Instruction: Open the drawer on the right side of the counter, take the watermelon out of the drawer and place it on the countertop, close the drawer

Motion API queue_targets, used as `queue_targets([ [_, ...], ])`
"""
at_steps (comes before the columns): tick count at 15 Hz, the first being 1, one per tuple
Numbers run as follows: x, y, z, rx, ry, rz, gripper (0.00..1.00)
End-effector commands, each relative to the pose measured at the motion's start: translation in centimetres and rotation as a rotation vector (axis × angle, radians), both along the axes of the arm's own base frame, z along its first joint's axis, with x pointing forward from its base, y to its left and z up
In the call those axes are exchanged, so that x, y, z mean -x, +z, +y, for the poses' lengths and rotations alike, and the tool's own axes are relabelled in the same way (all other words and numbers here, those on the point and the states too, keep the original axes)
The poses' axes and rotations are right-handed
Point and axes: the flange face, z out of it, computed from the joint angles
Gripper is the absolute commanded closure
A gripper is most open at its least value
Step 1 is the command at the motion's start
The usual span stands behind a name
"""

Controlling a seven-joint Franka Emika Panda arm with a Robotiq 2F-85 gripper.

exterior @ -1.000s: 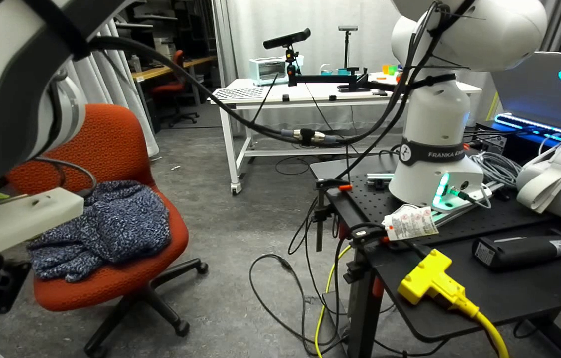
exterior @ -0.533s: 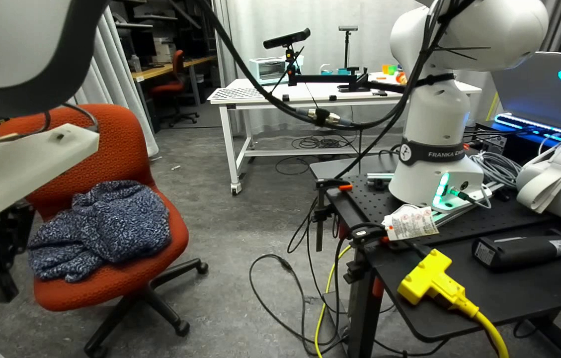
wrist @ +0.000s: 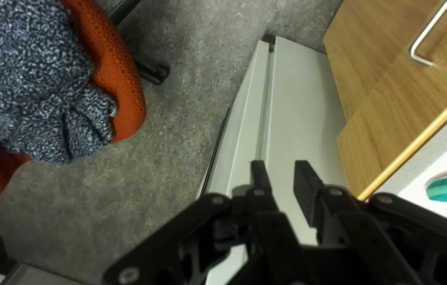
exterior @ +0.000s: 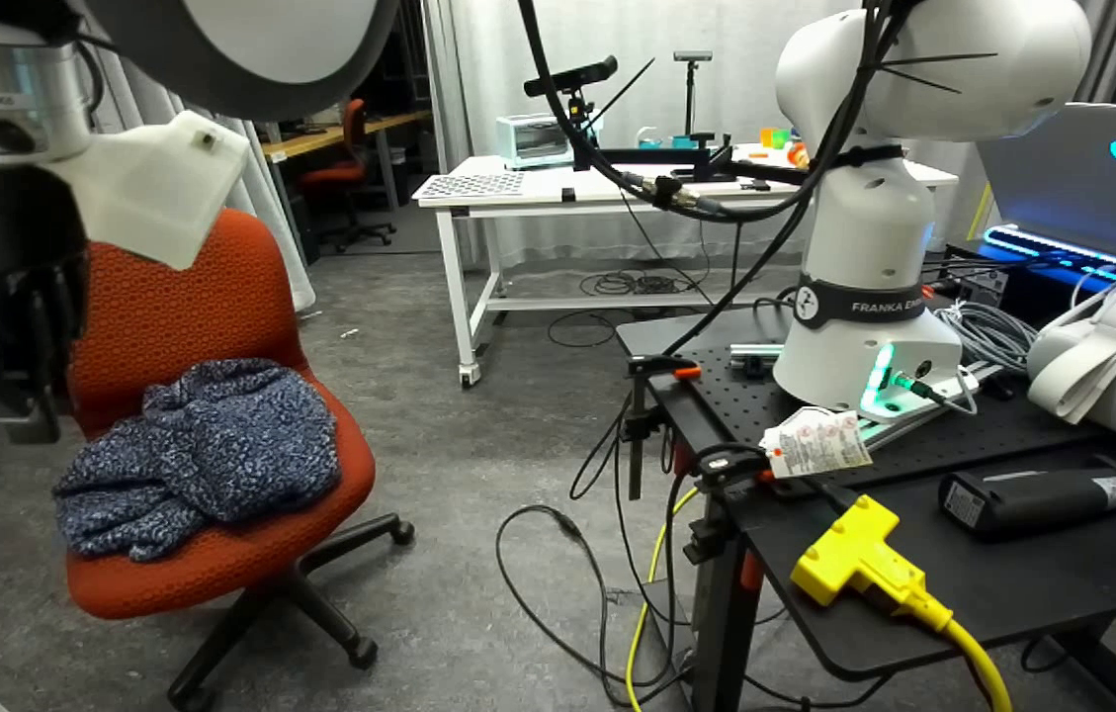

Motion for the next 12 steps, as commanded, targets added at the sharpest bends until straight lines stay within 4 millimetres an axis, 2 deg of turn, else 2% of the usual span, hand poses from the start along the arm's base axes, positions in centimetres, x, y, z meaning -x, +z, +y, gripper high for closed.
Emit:
queue_targets([
  [1,3.2,2.4,-1.6,0.035,0.068,-0.074,0.43],
  [6,5.4,4.7,-2.9,-0.008,0.091,-0.157,0.06],
  [7,5.7,5.0,-3.2,-0.028,0.091,-0.173,0.01],
  [12,7.0,6.4,-3.8,-0.107,0.1,-0.251,0.0],
])
